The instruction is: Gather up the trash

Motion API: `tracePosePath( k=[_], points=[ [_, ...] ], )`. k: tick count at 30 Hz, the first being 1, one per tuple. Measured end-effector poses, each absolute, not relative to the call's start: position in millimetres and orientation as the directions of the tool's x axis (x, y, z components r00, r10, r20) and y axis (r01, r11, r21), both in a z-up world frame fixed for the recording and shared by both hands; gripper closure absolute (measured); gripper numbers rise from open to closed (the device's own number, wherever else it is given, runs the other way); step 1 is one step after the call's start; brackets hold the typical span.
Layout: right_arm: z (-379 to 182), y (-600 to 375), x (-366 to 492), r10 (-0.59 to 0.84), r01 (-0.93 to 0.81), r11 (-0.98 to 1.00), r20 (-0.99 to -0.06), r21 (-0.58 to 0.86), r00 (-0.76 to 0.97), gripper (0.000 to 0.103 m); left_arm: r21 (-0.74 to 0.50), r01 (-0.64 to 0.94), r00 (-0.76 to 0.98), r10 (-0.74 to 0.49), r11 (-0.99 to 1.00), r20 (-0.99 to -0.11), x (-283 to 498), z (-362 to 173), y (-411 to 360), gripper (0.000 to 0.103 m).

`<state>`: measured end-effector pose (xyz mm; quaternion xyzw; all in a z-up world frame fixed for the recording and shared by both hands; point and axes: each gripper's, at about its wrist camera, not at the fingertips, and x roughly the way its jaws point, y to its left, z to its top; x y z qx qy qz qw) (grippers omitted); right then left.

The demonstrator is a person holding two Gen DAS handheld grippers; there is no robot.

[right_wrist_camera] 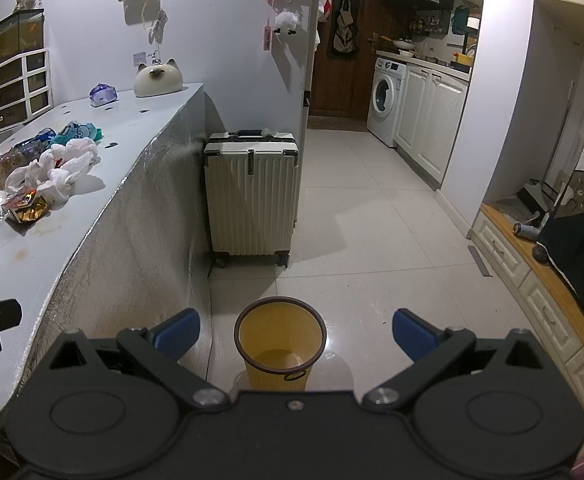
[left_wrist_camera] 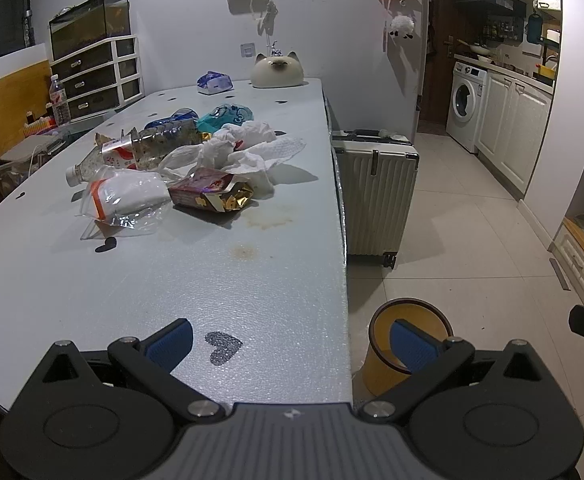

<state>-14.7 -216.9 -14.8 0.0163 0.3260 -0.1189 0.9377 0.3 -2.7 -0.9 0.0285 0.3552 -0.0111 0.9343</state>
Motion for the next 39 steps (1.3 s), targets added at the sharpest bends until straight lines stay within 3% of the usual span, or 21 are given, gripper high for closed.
tracePosePath(
  k=[39],
  points=[
    [-19.8,-218.1,-10.7,-0.213,0.236,0.971,-0.624,-0.047,0.752,0.000,0.049,0.042,0.749,0.001,0.998,-0.663,-0.1,1.6,-6.5,0.000]
  ],
)
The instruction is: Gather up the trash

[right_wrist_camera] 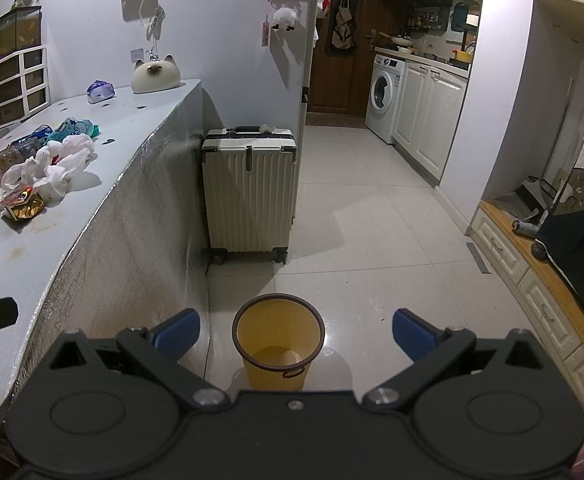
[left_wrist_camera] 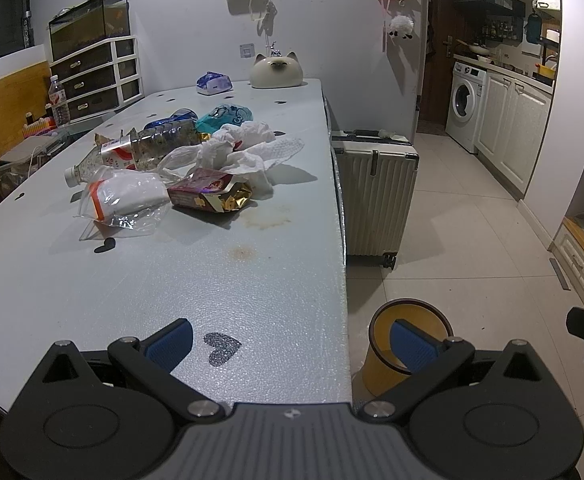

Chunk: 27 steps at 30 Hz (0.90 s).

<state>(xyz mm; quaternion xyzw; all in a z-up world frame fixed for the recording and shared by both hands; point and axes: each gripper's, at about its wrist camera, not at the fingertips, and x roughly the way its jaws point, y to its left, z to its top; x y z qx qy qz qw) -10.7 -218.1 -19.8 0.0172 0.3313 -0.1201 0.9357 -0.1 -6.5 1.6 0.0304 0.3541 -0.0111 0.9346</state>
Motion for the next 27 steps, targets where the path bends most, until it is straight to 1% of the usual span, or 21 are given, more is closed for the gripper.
tracePosePath(
  k=[27],
  points=[
    [-21.6,-222.6,-14.3,-0.214,0.238,0.970,-0.628,-0.046,0.748,0.000,0.052,0.044,0.752,0.001,0.998,-0.659,0.3,1.5,-4.8,0.000]
  ],
)
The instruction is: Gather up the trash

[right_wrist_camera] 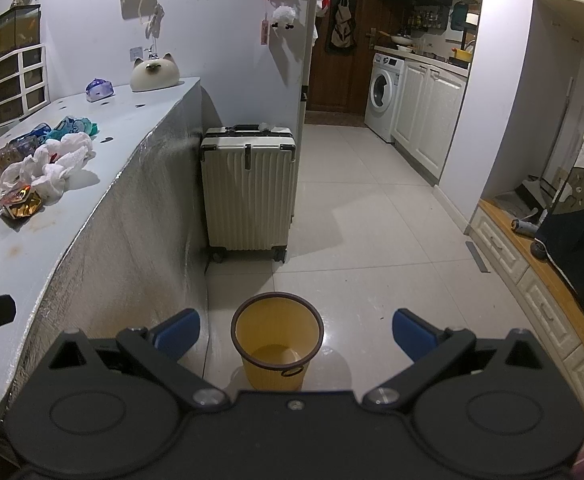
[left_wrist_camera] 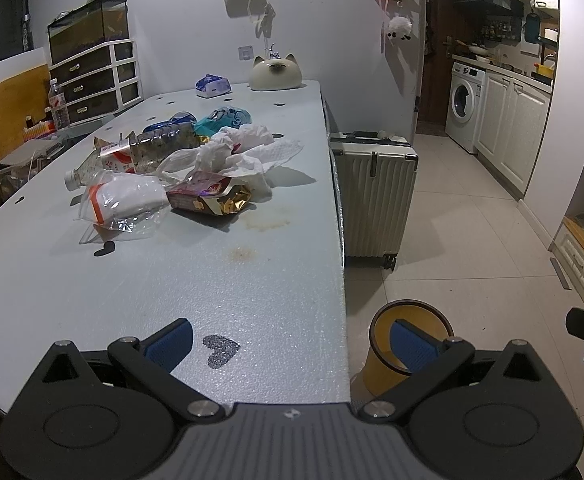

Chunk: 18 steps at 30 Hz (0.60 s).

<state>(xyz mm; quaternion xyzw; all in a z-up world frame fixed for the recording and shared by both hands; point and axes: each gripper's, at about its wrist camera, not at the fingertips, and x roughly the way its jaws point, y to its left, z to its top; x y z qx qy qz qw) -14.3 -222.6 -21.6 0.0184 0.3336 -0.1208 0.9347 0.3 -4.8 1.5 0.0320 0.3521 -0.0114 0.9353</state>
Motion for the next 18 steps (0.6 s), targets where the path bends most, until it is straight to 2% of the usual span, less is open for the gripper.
tracePosePath(
  k=[6,11,18],
  points=[
    [-23,-224,-12,-0.197,0.226,0.973,-0.629,-0.035,0.752,0.000,0.068,0.048,0.763,0.008,0.997,-0.647,0,-1,-7,0.000],
    [-27,-229,-10,-0.201,0.234,0.972,-0.623,-0.030,0.756,0.000,0.121,0.008,0.780,0.069,0.993,-0.622,0,-9,-4,0.000],
    [-30,-223,7,-0.170,0.202,0.979,-0.589,-0.011,0.790,0.000,0.080,-0.052,0.785,0.090,0.995,-0.614,8,-12,26,0.000]
  ],
)
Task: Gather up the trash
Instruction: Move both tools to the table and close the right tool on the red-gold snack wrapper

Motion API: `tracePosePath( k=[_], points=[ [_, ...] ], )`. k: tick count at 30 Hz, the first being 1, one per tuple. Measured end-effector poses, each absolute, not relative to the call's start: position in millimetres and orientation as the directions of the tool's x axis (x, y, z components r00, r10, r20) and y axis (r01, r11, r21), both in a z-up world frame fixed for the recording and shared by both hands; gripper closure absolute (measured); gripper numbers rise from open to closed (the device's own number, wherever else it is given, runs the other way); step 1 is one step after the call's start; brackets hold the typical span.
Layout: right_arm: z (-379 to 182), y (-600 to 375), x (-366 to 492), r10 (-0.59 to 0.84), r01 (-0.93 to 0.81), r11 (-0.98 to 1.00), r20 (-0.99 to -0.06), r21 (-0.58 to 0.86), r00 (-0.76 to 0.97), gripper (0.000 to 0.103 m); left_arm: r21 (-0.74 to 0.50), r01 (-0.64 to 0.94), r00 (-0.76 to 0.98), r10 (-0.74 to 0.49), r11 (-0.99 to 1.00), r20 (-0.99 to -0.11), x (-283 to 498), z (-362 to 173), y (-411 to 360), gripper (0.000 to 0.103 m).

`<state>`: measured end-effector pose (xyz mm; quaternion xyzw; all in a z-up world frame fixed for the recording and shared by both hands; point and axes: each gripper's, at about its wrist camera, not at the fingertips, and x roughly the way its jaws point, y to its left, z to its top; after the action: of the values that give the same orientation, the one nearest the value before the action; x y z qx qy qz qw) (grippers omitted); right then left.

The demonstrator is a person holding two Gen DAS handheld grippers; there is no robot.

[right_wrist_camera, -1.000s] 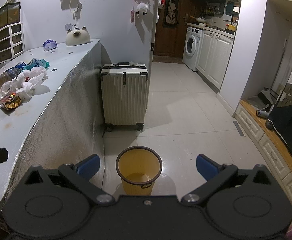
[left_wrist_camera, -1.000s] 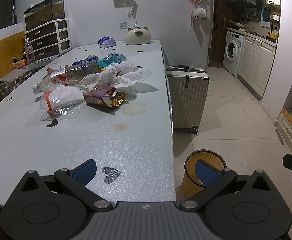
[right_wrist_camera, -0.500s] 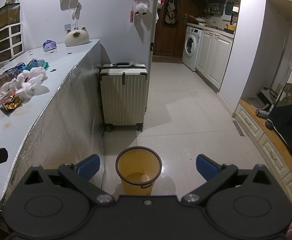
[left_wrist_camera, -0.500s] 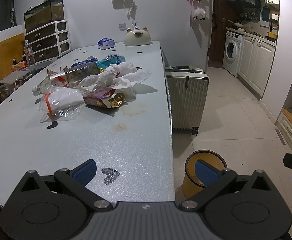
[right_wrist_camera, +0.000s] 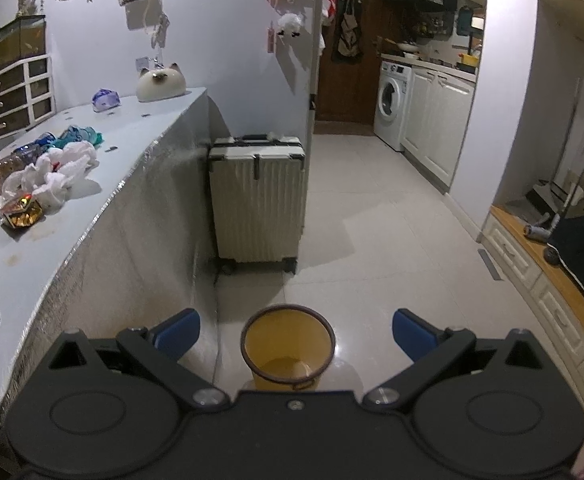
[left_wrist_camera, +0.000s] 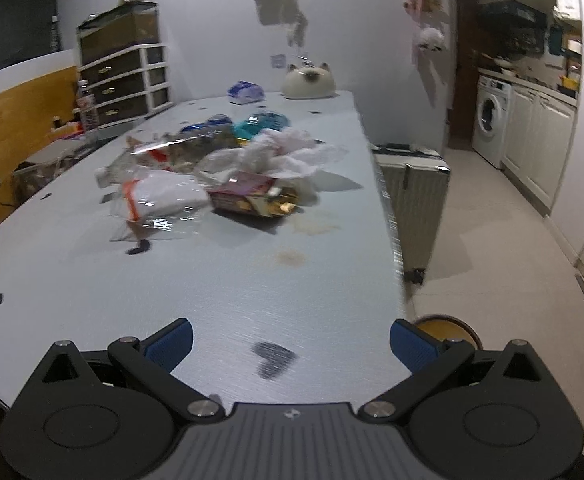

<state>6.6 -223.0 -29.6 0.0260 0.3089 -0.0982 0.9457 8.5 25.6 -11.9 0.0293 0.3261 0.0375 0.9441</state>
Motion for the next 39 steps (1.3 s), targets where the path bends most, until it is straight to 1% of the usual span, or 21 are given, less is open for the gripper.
tracePosePath(
  k=[6,13,15,19,22,25,28,30,31,32,33,35,39],
  points=[
    [-29,-202,36,-0.069,0.114,0.992,-0.568,0.045,0.820,0.000,0.089,-0.129,0.791,0.156,0.988,-0.592,15,-8,57,0.000],
    [-19,-152,67,0.101,-0.083,0.995,-0.467,0.060,0.878,0.000,0.083,-0.187,0.802,0.201,0.979,-0.563,23,-2,98,0.000],
    [-16,-137,75,0.142,-0.131,0.990,-0.442,0.055,0.886,0.000,0.070,-0.196,0.808,0.202,0.978,-0.553,24,2,110,0.000],
    [-9,-105,88,0.174,-0.190,0.982,-0.401,0.000,0.900,0.000,0.052,-0.203,0.819,0.199,0.978,-0.538,27,7,131,0.000],
    [-5,-83,97,0.218,-0.253,0.967,-0.390,-0.040,0.895,0.000,0.053,-0.193,0.802,0.189,0.980,-0.567,34,9,143,0.000],
    [-1,-64,105,0.325,-0.370,0.927,-0.363,-0.059,0.873,0.000,0.031,-0.176,0.792,0.160,0.984,-0.589,40,8,156,0.000],
    [-1,-43,122,0.422,-0.484,0.871,-0.377,-0.084,0.825,0.000,0.030,-0.164,0.778,0.148,0.986,-0.610,44,4,167,0.000],
    [-2,-30,136,0.479,-0.544,0.836,-0.390,-0.069,0.786,0.000,0.025,-0.173,0.768,0.151,0.985,-0.622,46,1,175,0.000],
    [-2,-26,145,0.505,-0.570,0.820,-0.400,-0.053,0.765,0.001,0.019,-0.183,0.764,0.154,0.983,-0.627,48,-2,178,0.000],
    [-4,-21,153,0.532,-0.594,0.804,-0.409,-0.033,0.742,0.007,0.017,-0.185,0.763,0.155,0.983,-0.628,48,-3,181,0.000],
    [-5,-16,162,0.556,-0.618,0.786,-0.416,-0.017,0.719,0.019,0.021,-0.180,0.760,0.153,0.983,-0.632,49,-5,184,0.000],
    [-9,-4,181,0.570,-0.644,0.765,-0.461,-0.004,0.680,0.028,0.013,-0.176,0.751,0.143,0.984,-0.645,50,-8,191,0.000],
    [-19,11,206,0.539,-0.644,0.764,-0.506,-0.042,0.673,0.028,-0.039,-0.201,0.713,0.119,0.979,-0.691,54,-12,211,0.000]
  ],
)
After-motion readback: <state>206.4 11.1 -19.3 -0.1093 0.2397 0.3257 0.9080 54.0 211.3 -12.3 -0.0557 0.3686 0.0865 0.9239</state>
